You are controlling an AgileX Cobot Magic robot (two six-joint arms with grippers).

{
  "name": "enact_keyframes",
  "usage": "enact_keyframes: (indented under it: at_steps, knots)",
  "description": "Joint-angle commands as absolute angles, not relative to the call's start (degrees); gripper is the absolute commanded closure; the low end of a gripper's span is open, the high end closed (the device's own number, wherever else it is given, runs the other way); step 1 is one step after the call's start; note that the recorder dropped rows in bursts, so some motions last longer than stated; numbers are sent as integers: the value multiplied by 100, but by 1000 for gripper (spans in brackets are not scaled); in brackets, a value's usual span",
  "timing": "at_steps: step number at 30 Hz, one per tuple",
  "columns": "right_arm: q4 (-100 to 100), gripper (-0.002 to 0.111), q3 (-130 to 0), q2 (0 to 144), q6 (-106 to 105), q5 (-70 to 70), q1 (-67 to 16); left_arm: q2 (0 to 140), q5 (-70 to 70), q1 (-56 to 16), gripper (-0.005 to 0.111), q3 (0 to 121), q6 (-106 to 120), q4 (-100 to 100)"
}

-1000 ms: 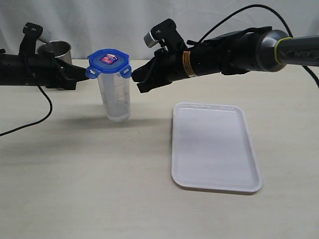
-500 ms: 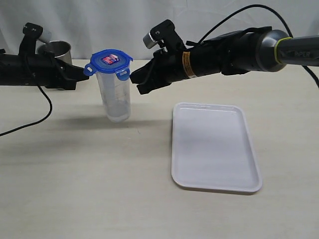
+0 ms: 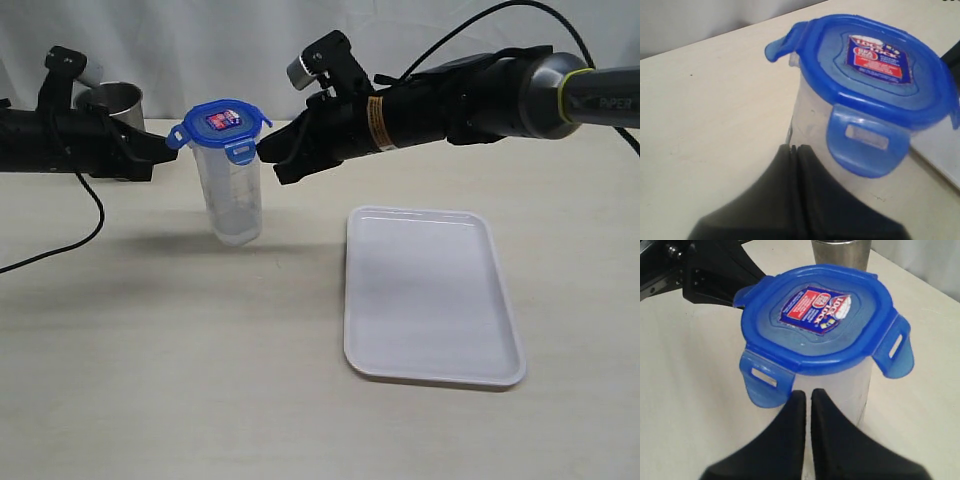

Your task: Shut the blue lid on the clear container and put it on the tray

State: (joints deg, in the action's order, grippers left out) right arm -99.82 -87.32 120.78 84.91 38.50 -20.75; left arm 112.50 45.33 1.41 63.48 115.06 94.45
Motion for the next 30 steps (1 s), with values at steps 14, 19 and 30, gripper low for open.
enact_keyframes:
  at_steps: [14, 19, 30]
  knots:
    - [-9995, 104, -8722, 11609, 8658, 3573, -2072, 11240, 4398, 132, 107, 6340, 11575, 9464]
    - [-9995, 104, -8722, 11310, 8677, 3109, -2072, 11240, 4398, 132, 107, 6340, 11575, 9453]
    - [-8427, 104, -8774, 11521, 6973, 2127, -2906, 11240, 4398, 132, 107, 6340, 11588, 9296]
